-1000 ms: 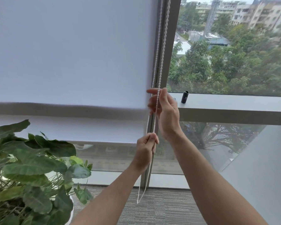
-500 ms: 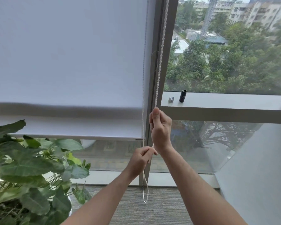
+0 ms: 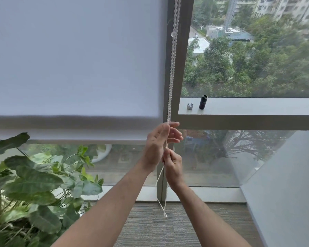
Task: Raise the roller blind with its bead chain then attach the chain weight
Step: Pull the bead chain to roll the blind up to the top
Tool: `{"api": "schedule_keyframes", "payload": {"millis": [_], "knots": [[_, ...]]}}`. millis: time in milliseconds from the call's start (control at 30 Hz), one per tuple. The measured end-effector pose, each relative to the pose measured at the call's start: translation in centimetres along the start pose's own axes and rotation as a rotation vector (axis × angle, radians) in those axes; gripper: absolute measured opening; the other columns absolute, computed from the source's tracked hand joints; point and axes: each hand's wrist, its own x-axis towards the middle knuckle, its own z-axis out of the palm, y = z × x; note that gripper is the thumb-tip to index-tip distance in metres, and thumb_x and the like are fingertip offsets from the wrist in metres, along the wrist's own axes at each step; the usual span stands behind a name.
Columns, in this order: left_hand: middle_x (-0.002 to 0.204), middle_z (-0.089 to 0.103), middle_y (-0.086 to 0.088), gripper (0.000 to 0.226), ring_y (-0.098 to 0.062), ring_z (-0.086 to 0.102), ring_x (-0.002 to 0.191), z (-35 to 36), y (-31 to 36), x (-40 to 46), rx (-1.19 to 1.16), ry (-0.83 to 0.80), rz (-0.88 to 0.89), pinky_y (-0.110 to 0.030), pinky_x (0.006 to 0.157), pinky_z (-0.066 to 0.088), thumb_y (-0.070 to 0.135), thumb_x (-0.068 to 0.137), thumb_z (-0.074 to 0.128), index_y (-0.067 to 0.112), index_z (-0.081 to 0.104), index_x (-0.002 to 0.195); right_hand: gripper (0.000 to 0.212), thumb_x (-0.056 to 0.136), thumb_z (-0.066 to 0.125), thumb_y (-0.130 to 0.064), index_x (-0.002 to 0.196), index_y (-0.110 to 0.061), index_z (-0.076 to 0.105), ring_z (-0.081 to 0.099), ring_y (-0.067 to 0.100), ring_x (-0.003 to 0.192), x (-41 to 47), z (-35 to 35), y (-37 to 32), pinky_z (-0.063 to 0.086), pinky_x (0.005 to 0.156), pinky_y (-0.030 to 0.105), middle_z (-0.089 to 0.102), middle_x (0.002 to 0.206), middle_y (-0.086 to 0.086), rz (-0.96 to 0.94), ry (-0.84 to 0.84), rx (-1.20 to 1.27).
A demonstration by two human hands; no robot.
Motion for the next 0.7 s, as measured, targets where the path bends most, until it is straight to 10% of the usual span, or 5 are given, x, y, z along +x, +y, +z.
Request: {"api": "schedule_keyframes", "payload": {"millis": [267,433,700], "knots": [[0.048,0.038,0.012,0.036,-0.008,0.029,0.044,0.3,-0.7,0.8,0.013,0.117,0.045,-0.025,0.045,0.024,0.040,0.098,0.046,0.023,0.060,0.070,0.045,0.100,0.043,-0.035,0.057,-0.028,0.056,0.037,0.004,0.047,0.2,-1.0,-0.3,0.033,0.047,0.020,0.046,0.051,-0.015,0.143,-0.230,0.123],[0.047,0.040,0.012,0.036,-0.005,0.032,0.044,0.5,-0.7,0.5,0.019,0.155,0.054,-0.017,0.047,0.031,0.024,0.099,0.044,0.024,0.059,0.067,0.053,0.102,0.030,-0.047,0.100,-0.020,0.076,0.070,0.021,0.091,1.8,-2.5,-2.1,0.054,0.086,0.040,0.077,0.093,0.005,0.146,-0.137,0.078],[0.046,0.038,0.010,0.034,-0.007,0.031,0.042,0.4,-4.5,-2.2,0.024,0.149,-0.071,-0.024,0.044,0.024,0.022,0.095,0.045,0.024,0.059,0.065,0.048,0.102,0.035,-0.040,0.104,-0.008,0.071,0.062,0.020,0.066,5.9,-0.9,-13.0,0.052,0.063,0.028,0.066,0.077,0.007,-0.108,-0.180,0.235]]}}
